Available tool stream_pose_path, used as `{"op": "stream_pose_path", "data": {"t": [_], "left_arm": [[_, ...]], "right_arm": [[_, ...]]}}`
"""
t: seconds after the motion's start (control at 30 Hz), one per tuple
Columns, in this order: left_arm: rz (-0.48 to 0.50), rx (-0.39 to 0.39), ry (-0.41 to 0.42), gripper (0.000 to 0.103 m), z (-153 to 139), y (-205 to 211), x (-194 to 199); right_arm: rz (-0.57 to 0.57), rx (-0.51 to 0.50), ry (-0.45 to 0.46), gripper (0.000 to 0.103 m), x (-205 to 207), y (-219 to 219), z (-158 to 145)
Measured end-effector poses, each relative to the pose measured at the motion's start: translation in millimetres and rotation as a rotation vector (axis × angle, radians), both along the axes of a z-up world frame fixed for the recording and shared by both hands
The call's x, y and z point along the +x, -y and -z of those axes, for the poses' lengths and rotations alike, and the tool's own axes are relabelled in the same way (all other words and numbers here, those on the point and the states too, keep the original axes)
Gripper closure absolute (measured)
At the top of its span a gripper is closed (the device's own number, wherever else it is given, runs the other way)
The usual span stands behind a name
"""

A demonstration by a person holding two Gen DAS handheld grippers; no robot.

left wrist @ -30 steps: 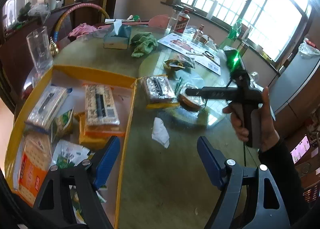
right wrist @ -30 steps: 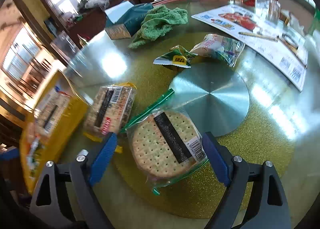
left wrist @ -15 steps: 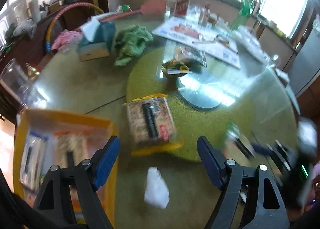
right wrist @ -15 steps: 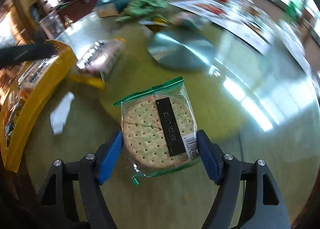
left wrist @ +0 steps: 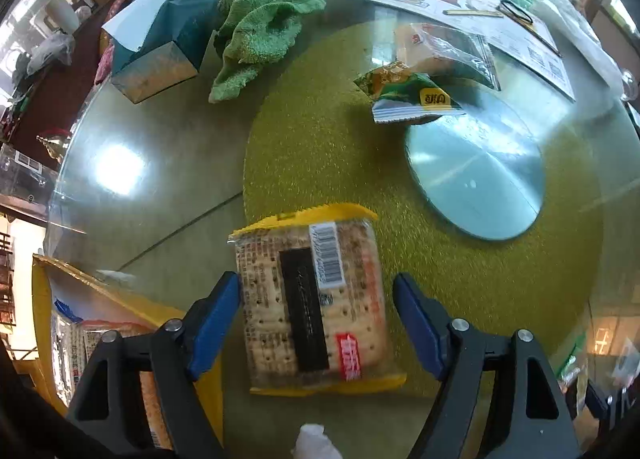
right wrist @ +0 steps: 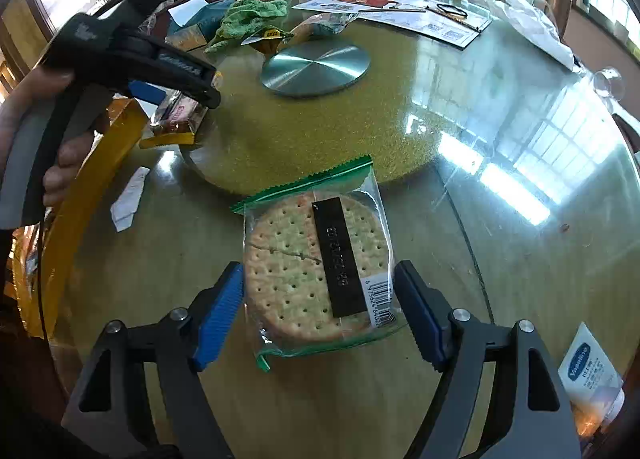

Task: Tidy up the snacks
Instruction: 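Grasp the yellow-edged cracker pack with left tool while right tool grasps round cracker bag, then carry both cracker packs over the yellow tray and open both tools to release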

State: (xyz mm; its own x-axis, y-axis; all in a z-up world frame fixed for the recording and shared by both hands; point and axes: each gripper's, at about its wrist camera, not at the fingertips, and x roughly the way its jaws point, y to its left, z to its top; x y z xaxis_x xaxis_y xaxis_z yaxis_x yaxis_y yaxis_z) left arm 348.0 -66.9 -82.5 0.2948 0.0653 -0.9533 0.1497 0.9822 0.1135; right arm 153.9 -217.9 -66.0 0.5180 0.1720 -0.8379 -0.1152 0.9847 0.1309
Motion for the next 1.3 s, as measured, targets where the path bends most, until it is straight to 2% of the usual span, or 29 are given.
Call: {"op": "stream_pose_path", "data": {"t": [0.17,0.27,0.43,0.57,0.67,0.73,0.8,0.9,1.03,1.1,1.3], "left_arm": [[0.069,-0.021,0.01,0.035,-2,8,-32],[0.095,-0.11,0.02,0.035,-15,0,-70],[0.119,-0.276,0.101,0.035,-55,-32,-167],[0.141,-0.351,0.143,0.035,-79,-65,-236],[0.117,-0.36,0.188,0.035,-89,-99,-265],[0.078,-0.366,0.211,0.035,-94,-126,-273],[0.025,-0.338,0.259,0.035,-98,-156,-279],[-0.042,-0.303,0.302,0.035,-100,-195,-278],[-0.109,-0.286,0.327,0.035,-92,-231,-266],[-0.12,-0.295,0.322,0.035,-84,-242,-261],[-0.115,-0.278,0.315,0.035,-68,-249,-252]], "right_arm": [[0.004,-0.046,0.025,0.028,-14,-7,1],[0.006,-0.06,0.03,0.029,-23,-11,2],[0.018,-0.089,0.037,0.027,-35,-21,3],[0.054,-0.137,0.049,0.027,-28,-31,7],[0.088,-0.12,0.043,0.028,-30,-34,5],[0.084,-0.039,0.059,0.028,-39,-37,-2],[0.039,0.043,0.096,0.028,-55,-52,-18],[-0.067,0.1,0.175,0.028,-77,-97,-55],[-0.206,0.149,0.2,0.028,-81,-163,-80],[-0.254,0.157,0.188,0.028,-73,-192,-81],[-0.302,0.167,0.126,0.028,-33,-254,-69]]}}
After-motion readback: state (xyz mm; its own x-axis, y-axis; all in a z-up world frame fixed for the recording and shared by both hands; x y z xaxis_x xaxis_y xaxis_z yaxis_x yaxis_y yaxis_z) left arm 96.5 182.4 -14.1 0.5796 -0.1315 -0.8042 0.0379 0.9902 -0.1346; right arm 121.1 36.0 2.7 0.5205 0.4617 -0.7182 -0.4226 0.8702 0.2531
